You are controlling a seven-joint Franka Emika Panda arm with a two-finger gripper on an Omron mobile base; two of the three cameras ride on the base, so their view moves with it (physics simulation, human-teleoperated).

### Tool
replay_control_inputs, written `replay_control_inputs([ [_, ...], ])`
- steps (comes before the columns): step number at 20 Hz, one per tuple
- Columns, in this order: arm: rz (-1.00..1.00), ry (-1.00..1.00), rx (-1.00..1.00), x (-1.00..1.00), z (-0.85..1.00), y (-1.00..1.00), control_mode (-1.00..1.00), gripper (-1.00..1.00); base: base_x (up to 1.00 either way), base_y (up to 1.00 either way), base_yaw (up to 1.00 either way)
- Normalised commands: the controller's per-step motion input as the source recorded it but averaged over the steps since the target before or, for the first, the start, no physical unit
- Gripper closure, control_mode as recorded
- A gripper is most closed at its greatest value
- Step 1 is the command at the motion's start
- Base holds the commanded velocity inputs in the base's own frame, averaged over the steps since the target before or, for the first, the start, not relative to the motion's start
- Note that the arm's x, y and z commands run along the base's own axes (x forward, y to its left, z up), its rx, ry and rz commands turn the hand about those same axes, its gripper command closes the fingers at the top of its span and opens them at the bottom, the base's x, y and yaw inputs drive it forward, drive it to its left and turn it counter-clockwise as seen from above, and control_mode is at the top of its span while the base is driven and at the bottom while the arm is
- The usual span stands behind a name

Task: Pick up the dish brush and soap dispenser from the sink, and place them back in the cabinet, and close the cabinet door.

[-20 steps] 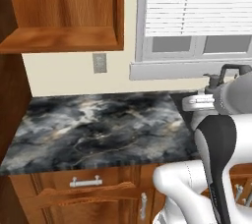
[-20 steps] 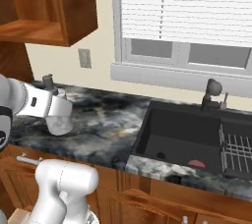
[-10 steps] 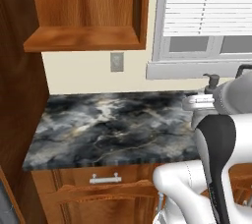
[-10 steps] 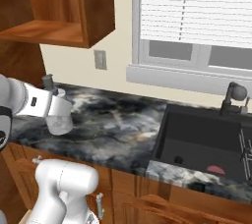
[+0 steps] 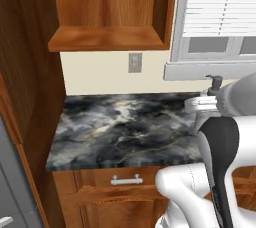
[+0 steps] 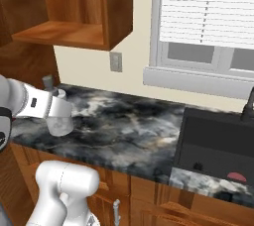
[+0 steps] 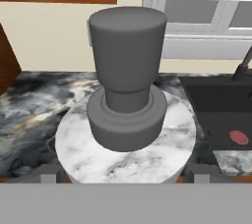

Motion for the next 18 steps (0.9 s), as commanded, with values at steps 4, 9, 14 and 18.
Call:
replay_control_inputs([
  [4,0.00,0.00,0.00,0.00,0.00,0.00,1.00,1.00,0.08,0.29,0.00],
  [9,0.00,0.00,0.00,0.00,0.00,0.00,1.00,1.00,0.15,0.25,0.01],
  [14,0.00,0.00,0.00,0.00,0.00,0.00,1.00,1.00,0.28,0.10,0.02],
  [18,0.00,0.00,0.00,0.00,0.00,0.00,1.00,1.00,0.34,0.00,0.00],
])
